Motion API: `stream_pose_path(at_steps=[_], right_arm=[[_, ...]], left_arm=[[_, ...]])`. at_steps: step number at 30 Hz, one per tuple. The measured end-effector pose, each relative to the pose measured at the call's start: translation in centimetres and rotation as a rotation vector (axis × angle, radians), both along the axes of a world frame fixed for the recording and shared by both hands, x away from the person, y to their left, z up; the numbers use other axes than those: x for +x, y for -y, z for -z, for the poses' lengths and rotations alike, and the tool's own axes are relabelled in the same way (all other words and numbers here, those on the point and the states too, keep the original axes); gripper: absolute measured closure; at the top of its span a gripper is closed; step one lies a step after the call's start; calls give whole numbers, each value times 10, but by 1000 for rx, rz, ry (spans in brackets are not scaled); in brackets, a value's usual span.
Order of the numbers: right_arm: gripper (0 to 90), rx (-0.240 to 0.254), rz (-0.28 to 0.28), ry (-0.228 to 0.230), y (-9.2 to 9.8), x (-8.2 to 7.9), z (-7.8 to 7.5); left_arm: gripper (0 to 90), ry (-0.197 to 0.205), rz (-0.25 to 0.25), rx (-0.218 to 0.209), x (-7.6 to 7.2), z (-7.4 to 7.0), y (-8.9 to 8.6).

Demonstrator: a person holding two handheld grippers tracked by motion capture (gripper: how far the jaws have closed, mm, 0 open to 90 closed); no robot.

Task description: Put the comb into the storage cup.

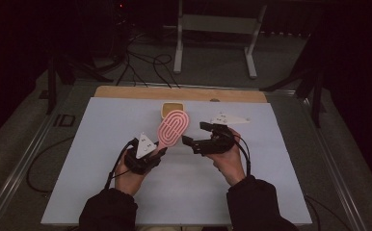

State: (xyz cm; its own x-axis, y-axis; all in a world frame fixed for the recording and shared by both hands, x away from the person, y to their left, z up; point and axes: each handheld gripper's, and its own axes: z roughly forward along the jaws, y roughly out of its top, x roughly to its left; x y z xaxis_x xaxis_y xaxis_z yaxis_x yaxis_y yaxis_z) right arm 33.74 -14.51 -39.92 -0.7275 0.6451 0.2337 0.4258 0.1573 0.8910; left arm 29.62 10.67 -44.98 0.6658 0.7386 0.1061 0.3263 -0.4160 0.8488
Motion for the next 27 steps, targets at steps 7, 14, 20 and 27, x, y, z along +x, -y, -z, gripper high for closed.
stream_pose_path(at_steps=[7,14,20,27], right_arm=[[106,-1,-25,-25,-13,5,-4],[153,-8,-29,-41,-23,10,-5],[275,9,-37,-83,-28,17,-3],[480,45,-58,-107,-30,18,-2]], left_arm=[[695,12,7,-5,-2,-1,3],[695,31,10,-21,-5,-2,5],[695,41,16,-26,-7,-2,7],[695,53,24,-26,-8,-2,9]])
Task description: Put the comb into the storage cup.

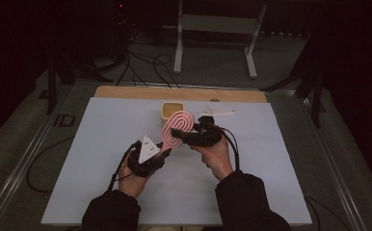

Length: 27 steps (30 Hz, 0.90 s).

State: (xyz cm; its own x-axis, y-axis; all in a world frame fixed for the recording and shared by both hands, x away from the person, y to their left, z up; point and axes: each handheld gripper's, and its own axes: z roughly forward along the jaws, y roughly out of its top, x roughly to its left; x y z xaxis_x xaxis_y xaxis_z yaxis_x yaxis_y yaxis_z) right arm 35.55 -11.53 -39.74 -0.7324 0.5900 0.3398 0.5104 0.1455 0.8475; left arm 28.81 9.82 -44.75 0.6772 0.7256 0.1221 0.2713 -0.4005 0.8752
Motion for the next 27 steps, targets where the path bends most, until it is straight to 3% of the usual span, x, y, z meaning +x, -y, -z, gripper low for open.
stream_pose_path(at_steps=[12,20,27], right_arm=[[552,10,-28,-39,-2,-1,1],[625,69,-74,-96,-5,0,3],[631,91,-72,-107,-6,-1,2]], left_arm=[[695,-5,-2,8,1,3,1],[695,-14,-3,6,2,4,0],[694,-13,1,-4,2,3,-1]])
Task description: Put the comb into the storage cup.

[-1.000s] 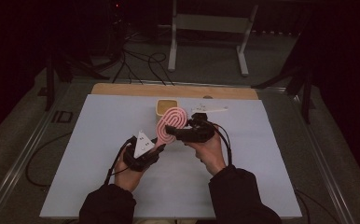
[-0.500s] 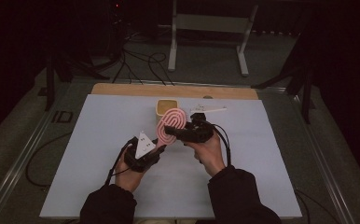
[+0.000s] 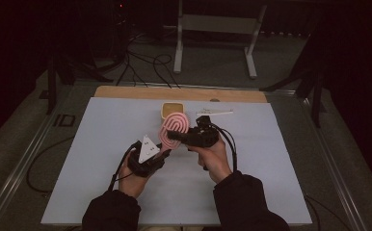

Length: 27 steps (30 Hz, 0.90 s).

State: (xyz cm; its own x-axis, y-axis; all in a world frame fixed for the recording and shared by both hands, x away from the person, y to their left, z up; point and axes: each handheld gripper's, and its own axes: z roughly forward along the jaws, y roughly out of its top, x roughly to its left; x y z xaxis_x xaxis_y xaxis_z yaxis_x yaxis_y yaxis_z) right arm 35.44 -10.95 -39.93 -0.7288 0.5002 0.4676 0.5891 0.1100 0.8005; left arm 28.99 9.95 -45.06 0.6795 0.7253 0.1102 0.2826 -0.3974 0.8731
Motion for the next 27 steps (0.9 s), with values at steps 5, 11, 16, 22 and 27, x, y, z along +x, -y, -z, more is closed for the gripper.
stream_pose_path(at_steps=[5,11,16,22,27], right_arm=[[631,1,6,-1,-1,-1,0],[633,9,1,11,-5,-2,0],[634,10,7,22,-5,-2,1],[634,7,15,28,-3,-1,1],[634,6,20,28,0,0,0]], left_arm=[[685,-8,9,6,1,0,-1],[589,6,10,13,-1,-1,-1],[460,-5,7,2,0,-3,-6],[260,0,-20,-56,-3,-9,-18],[111,4,-57,-112,-8,-11,-41]])
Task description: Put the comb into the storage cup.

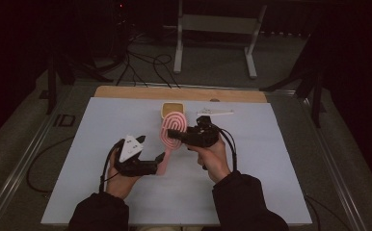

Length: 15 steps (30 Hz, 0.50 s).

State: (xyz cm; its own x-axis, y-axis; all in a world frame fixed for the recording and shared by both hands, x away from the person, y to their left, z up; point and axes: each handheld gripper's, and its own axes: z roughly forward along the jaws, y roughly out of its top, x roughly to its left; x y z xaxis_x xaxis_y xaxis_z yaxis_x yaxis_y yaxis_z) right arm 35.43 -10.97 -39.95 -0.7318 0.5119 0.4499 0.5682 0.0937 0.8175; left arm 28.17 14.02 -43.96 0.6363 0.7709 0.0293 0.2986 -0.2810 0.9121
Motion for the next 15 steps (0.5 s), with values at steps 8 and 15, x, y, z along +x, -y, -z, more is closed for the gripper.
stream_pose_path(at_steps=[8,15], right_arm=[[634,4,15,1,1,0,0],[634,21,25,6,5,3,-4]], left_arm=[[0,20,-54,-44,-18,12,-46],[0,53,-123,-49,-53,33,-79]])
